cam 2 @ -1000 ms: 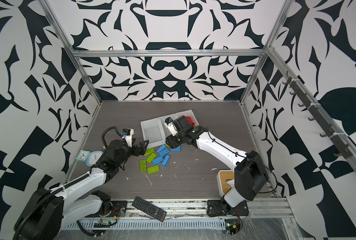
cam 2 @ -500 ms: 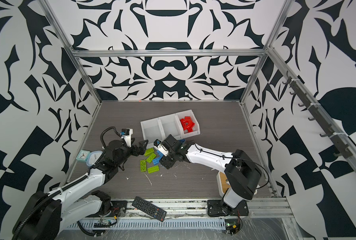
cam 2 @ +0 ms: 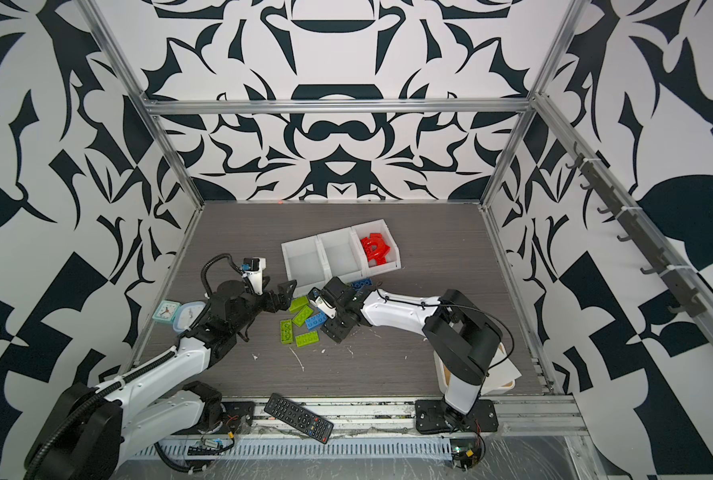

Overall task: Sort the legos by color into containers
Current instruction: 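Move the right gripper to the blue bricks and grasp a blue brick, then carry the blue brick into the middle compartment and open the right gripper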

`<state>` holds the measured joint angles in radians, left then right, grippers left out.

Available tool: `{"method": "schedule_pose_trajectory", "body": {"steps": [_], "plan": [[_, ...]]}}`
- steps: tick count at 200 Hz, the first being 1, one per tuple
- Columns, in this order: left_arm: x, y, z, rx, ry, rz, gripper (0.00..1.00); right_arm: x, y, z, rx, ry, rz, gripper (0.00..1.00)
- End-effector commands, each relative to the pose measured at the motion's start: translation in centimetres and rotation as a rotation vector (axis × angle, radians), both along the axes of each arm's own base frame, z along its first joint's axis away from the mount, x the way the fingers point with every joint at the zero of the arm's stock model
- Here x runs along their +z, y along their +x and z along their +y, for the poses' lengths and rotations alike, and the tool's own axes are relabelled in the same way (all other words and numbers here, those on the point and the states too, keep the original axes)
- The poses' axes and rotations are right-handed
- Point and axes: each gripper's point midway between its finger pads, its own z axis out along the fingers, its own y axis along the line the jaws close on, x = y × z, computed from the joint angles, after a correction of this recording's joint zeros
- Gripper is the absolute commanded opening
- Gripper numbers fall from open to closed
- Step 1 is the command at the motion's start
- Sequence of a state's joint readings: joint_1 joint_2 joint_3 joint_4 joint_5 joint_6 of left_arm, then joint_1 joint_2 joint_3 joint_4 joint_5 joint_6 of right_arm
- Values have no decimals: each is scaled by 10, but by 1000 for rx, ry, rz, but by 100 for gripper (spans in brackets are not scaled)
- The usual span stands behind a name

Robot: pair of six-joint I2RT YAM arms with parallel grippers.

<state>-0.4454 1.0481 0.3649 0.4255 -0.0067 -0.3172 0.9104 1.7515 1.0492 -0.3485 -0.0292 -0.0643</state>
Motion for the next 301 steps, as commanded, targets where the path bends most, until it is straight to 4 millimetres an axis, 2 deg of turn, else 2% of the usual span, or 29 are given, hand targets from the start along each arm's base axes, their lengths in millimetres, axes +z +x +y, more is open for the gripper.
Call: {"method": "schedule_pose_trajectory", "body": {"steps": [1, 40, 78, 113, 150, 196, 221, 259, 301], "plan": [[12, 2, -1, 2, -13, -29, 100, 19, 12, 17, 17, 53, -58, 76], [12, 2, -2, 0, -14, -27, 100, 17, 14, 21, 18, 64, -63, 75], [13, 2, -1, 2, -16, -29, 100, 11, 15, 20, 11, 53, -54, 69], [12, 2, -1, 1, -16, -30, 100, 13, 12, 15, 0, 52, -55, 63], [12, 2, -1, 0, -18, -29, 100, 28, 8, 13, -16, 97, -60, 61], [13, 1, -1, 0, -20, -33, 100, 62, 12, -1, -68, 149, -93, 60], [13, 1, -2, -1, -21, -32, 100, 87, 30, -10, -120, 212, -101, 60], [9, 3, -4, -9, -19, -25, 100, 126, 86, -16, -267, 331, -178, 59], [5, 3, -8, -27, -29, -15, 100, 131, 150, -19, -431, 348, -204, 56]]}}
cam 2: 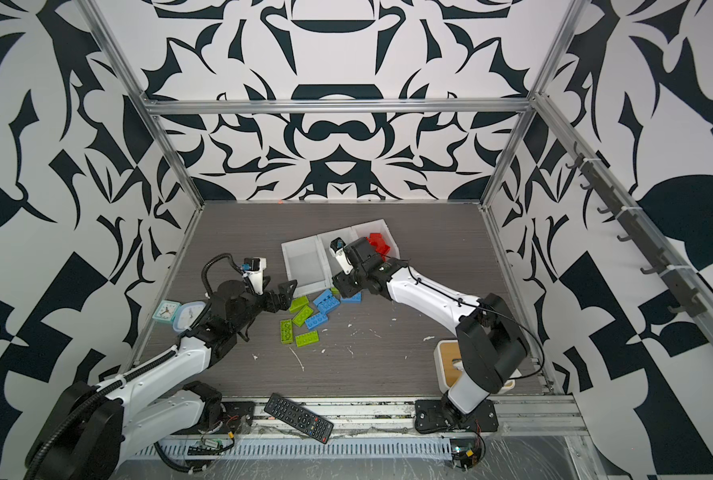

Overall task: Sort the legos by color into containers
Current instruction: 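Carry the blue brick into the middle compartment and open the right gripper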

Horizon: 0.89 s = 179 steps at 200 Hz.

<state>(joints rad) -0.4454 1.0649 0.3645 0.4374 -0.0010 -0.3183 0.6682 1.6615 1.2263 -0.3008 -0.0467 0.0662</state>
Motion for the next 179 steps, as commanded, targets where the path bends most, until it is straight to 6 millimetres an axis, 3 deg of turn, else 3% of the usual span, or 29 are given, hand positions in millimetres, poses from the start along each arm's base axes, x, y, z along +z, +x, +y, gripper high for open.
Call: {"method": "schedule_pose_trajectory", "body": {"steps": [1, 30, 60, 127, 179], "plan": [[8, 2, -7, -22, -30, -20, 100, 22, 36, 5, -96, 66, -45, 56], [8, 2, -8, -29, -32, -16, 100, 18, 67, 0, -163, 71, -38, 57], [7, 3, -8, -26, -28, -14, 100, 12, 82, -1, -181, 73, -33, 56], [4, 2, -14, -56, -34, 11, 100, -5, 94, 0, -206, 41, -11, 66], [6, 2, -10, -39, -34, 1, 100, 4, 84, 1, -193, 49, -8, 74]]}}
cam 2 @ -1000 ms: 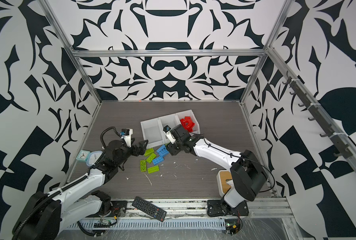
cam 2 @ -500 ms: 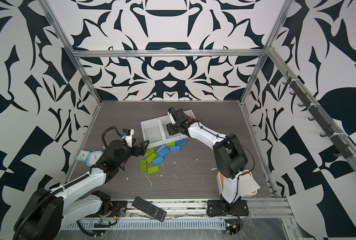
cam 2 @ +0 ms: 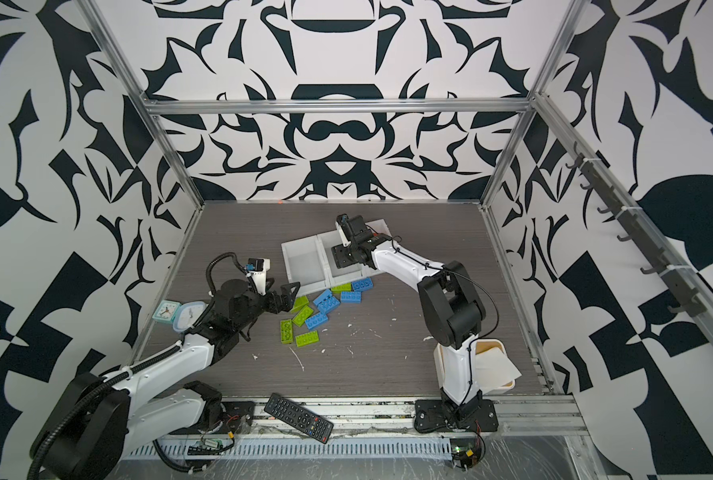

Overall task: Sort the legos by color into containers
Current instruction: 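Carry the blue brick into the middle compartment and open the right gripper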

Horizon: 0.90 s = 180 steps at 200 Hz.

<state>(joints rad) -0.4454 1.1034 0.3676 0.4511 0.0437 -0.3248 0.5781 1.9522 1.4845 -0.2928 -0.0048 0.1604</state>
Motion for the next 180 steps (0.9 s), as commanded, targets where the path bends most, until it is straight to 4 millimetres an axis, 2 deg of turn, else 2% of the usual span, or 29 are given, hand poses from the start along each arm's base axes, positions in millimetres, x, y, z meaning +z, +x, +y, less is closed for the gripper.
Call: {"method": "schedule_pose_trajectory", "body": {"steps": [1, 17, 27, 43, 61, 89, 112, 143, 180], "plan": [[15, 3, -3, 1, -24, -29, 100, 35, -3, 3, -5, 34, -51, 74], [15, 4, -1, 10, -26, -29, 100, 39, -12, 2, -1, 42, -49, 76], [14, 4, -1, 12, -25, -27, 100, 41, -17, 1, -1, 51, -46, 81], [14, 4, -1, 14, -26, -25, 100, 46, -27, 1, 16, 51, -36, 79], [14, 5, 1, 22, -21, -27, 100, 47, -51, 6, 46, 35, -24, 77], [16, 4, 5, 43, -18, -34, 100, 28, -103, 28, 116, 11, 40, 78], [17, 4, 8, 57, -14, -38, 100, 9, -129, 35, 130, -23, 81, 79], [15, 5, 9, 64, -12, -32, 100, -13, -140, 40, 128, -16, 131, 79], [14, 6, 8, 64, -12, -30, 100, -32, -142, 45, 124, -24, 175, 80]]}}
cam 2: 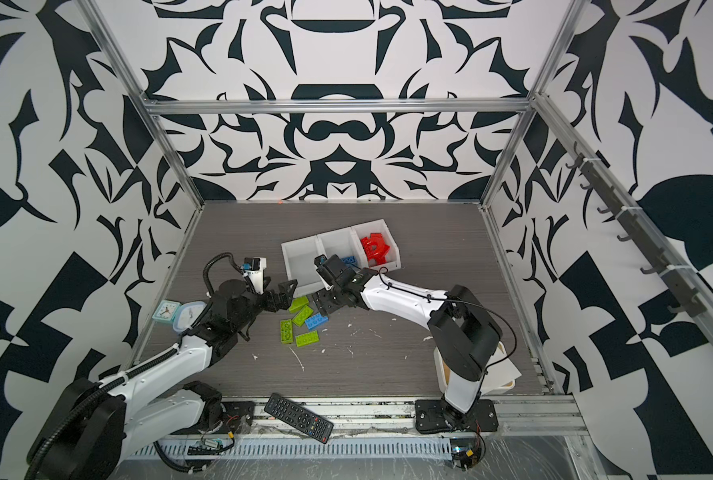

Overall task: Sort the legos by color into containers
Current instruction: 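Carry the blue brick into the middle compartment and open the right gripper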

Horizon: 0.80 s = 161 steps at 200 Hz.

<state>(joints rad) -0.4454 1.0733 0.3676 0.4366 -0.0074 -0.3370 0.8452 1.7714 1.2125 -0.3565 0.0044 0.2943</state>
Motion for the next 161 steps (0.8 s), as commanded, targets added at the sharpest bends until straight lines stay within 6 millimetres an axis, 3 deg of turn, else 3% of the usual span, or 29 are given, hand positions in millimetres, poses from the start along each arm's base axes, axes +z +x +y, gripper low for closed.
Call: {"method": "schedule_pose_trajectory", "body": {"steps": [1, 101, 140, 161], "plan": [[8, 3, 0, 12, -12, -14, 100, -2, 3, 2, -32, 19, 13, 80], [9, 3, 0, 11, -12, -16, 100, -21, 5, 16, 21, 13, 42, 80], [11, 2, 1, 14, -11, -23, 100, -24, 5, 7, -9, -22, 48, 80], [11, 1, 2, 15, -11, -25, 100, -27, -1, -11, -49, -48, 55, 79]]}}
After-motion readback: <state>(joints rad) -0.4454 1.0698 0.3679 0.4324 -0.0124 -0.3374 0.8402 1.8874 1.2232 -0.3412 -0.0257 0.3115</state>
